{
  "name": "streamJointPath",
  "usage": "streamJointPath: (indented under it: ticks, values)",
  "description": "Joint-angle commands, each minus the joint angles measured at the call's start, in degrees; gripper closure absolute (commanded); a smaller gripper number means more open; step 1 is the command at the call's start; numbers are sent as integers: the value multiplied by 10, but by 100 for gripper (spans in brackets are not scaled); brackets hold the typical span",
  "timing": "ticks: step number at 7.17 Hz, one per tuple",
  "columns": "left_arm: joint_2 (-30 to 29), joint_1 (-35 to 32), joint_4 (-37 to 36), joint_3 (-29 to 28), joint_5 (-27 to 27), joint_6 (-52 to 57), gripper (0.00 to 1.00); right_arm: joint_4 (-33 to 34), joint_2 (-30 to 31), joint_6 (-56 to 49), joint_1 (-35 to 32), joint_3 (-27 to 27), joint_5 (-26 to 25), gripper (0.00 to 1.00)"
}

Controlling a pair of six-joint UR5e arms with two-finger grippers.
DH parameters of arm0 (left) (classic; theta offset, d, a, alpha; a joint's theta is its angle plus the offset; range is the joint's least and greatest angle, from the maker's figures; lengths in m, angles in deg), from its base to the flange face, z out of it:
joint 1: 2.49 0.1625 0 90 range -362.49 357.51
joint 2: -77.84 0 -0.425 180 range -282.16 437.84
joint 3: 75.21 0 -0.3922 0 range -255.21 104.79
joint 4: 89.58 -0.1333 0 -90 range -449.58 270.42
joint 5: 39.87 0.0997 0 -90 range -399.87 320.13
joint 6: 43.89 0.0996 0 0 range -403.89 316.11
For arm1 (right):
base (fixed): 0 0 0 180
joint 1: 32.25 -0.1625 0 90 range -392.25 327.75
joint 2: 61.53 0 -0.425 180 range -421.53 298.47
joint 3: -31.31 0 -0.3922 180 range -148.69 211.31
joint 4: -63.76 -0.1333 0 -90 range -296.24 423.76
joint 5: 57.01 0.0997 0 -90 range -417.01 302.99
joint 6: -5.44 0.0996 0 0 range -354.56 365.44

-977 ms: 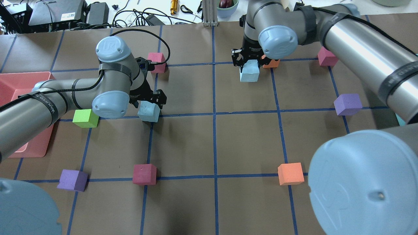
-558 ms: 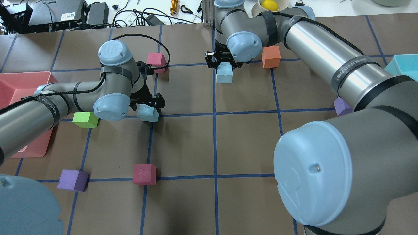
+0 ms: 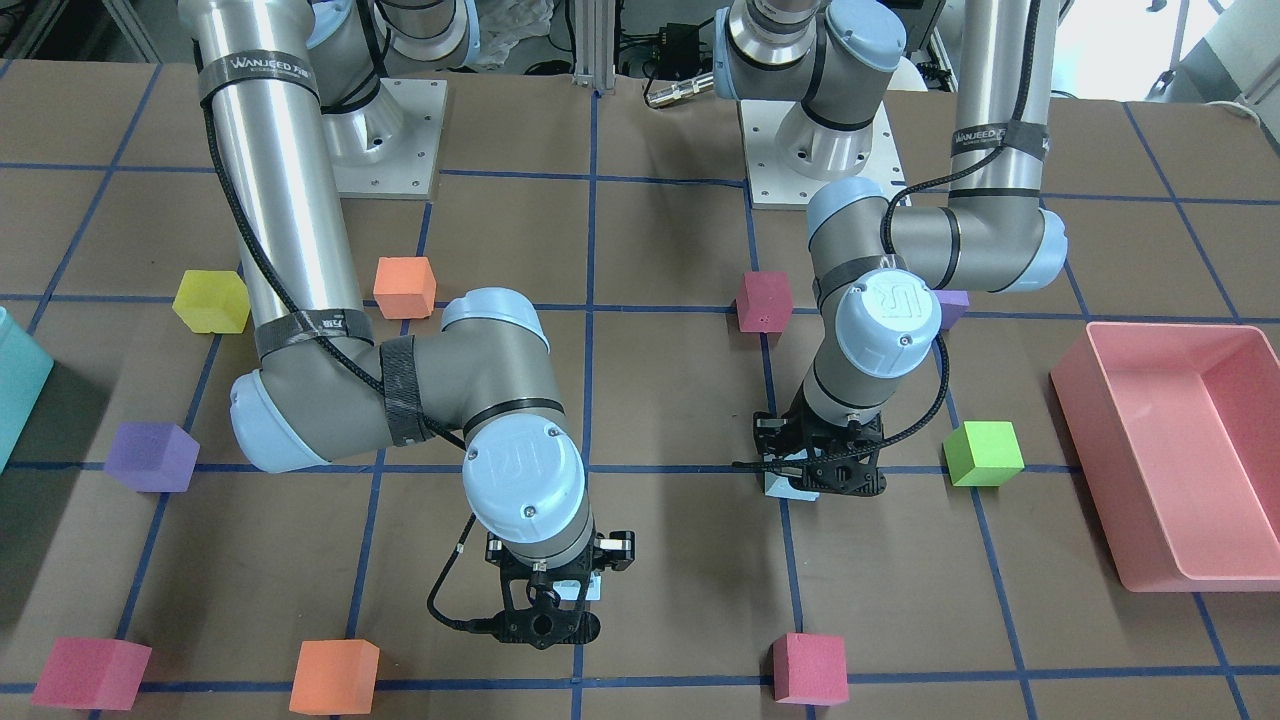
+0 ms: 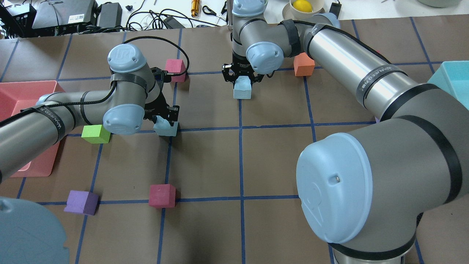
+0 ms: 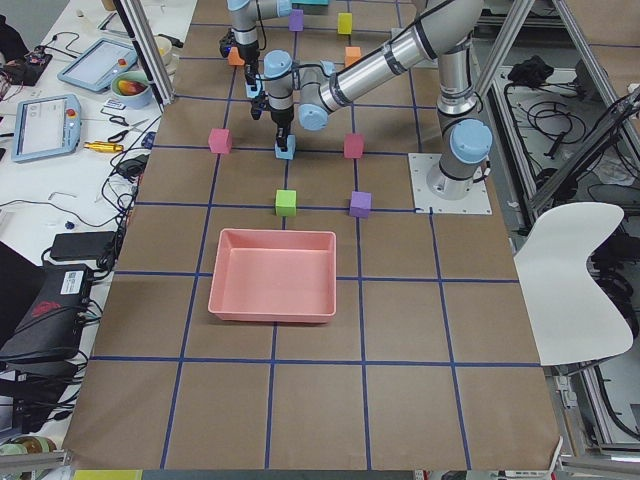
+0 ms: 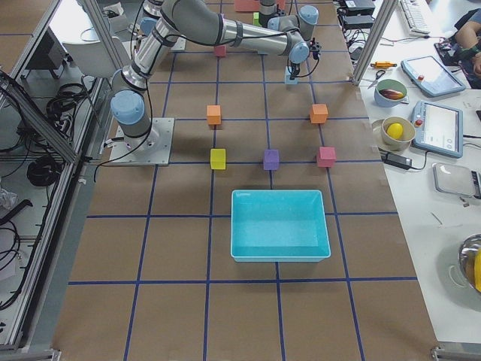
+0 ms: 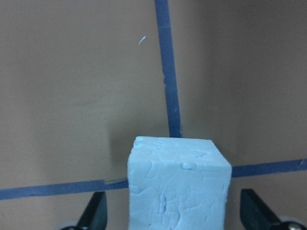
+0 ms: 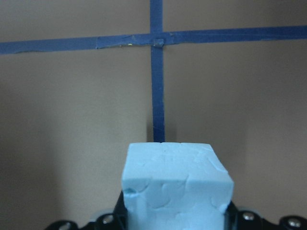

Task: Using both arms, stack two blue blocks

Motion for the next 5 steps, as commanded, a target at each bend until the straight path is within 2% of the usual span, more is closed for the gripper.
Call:
streamJointPath:
  ticks: [1, 2, 3, 4, 5]
  values:
    - [9, 0, 0, -5, -2, 0, 100, 0, -3, 1, -2, 0, 1, 68]
    - [13, 0, 2, -15, -3, 0, 100, 0, -2, 2, -5, 1, 0, 46]
    - [16, 0, 7, -26, -2, -4, 100, 0, -3, 2, -7, 2, 0, 30]
    - [16, 0, 9, -37, -4, -9, 100, -1, -3, 1, -7, 3, 0, 2]
    - [16, 0, 29, -50, -4, -9, 100, -2, -3, 2, -7, 3, 0, 0]
